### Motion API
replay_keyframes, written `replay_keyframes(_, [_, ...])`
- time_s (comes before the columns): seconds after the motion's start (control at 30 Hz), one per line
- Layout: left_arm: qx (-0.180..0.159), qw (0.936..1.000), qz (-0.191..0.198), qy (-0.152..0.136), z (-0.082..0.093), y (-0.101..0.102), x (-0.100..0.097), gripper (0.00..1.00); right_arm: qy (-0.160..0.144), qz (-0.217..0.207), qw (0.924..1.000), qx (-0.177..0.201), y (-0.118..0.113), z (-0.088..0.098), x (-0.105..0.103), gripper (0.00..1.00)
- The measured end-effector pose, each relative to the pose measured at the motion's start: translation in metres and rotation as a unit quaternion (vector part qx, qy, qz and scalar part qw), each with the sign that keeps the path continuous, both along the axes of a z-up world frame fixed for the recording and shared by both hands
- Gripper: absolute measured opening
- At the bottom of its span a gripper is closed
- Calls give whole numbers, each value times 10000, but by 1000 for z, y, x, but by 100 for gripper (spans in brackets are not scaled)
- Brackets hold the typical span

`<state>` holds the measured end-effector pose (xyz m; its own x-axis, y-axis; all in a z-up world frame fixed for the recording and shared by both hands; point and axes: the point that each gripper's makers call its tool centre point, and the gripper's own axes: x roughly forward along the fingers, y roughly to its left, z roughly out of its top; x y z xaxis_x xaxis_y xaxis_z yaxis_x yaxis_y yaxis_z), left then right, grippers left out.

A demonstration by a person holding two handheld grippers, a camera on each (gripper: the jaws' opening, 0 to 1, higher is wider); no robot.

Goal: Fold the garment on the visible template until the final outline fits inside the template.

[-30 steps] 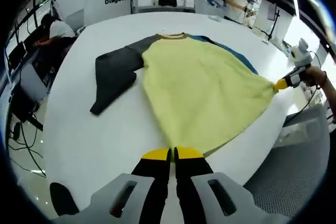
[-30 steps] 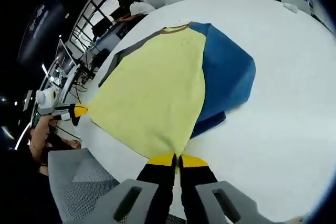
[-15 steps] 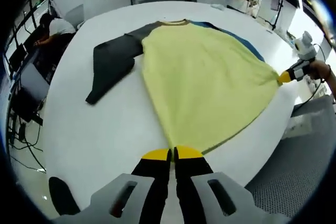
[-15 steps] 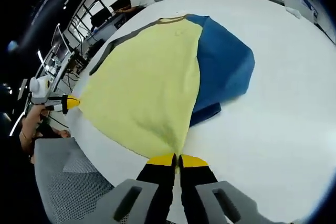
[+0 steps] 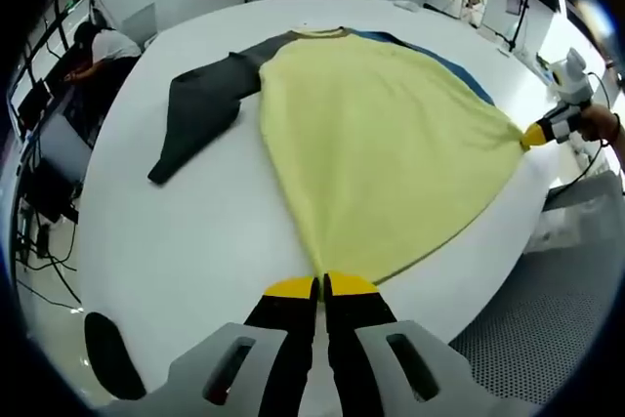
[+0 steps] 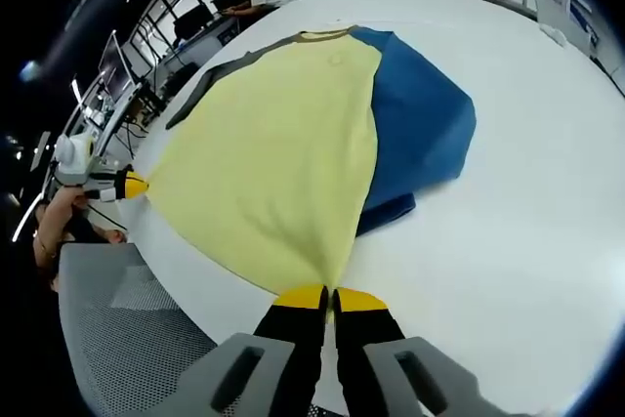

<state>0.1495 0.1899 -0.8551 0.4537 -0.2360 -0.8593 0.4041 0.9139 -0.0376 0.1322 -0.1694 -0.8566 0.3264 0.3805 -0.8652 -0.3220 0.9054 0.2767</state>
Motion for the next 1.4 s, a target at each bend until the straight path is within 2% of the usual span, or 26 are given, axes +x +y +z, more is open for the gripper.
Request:
replay_keyframes(0.17, [-15,10000,77,-23,-2,2,-3,4,18,104,9999,-50,1,-3,-3,0])
replay_keyframes(0.3, [-223,9994,226,-164,-2,-1,0,5,24,236,9994,-261,0,-7,-5,0])
replay_keyframes(0.5, [-186,9991,258,-286,0,-1,-1,8,15,360,9986,-386,-1,-9,-6,0])
replay_keyframes(0.67, [-302,9979,333,-466,9,1,4,24,-470,340,9976,-384,-5,11,10,3])
replay_keyframes(0.8, [-361,9974,348,-522,14,2,5,39,-666,202,9969,-373,-10,23,21,18])
replay_keyframes(0.9, [-534,9956,374,-668,21,0,9,46,-890,106,9951,-415,-18,31,33,24])
replay_keyframes(0.97, [-679,9937,427,-778,26,-1,11,54,-936,77,9947,-410,-20,33,36,29])
replay_keyframes(1.0, [-738,9927,424,-853,30,-2,12,58,-966,6,9945,-403,-22,34,40,36])
replay_keyframes(1.1, [-756,9915,362,-998,39,-5,12,67,-1045,-76,9937,-396,-25,34,46,47])
replay_keyframes(1.2, [-760,9907,280,-1096,46,-8,11,75,-1077,-104,9933,-399,-26,33,49,49])
replay_keyframes(1.3, [-824,9901,238,-1112,52,-10,10,82,-1066,-191,9935,-341,-25,31,52,56])
replay_keyframes(1.4, [-809,9892,174,-1207,57,-11,12,89,-1060,-248,9934,-358,-26,29,55,56])
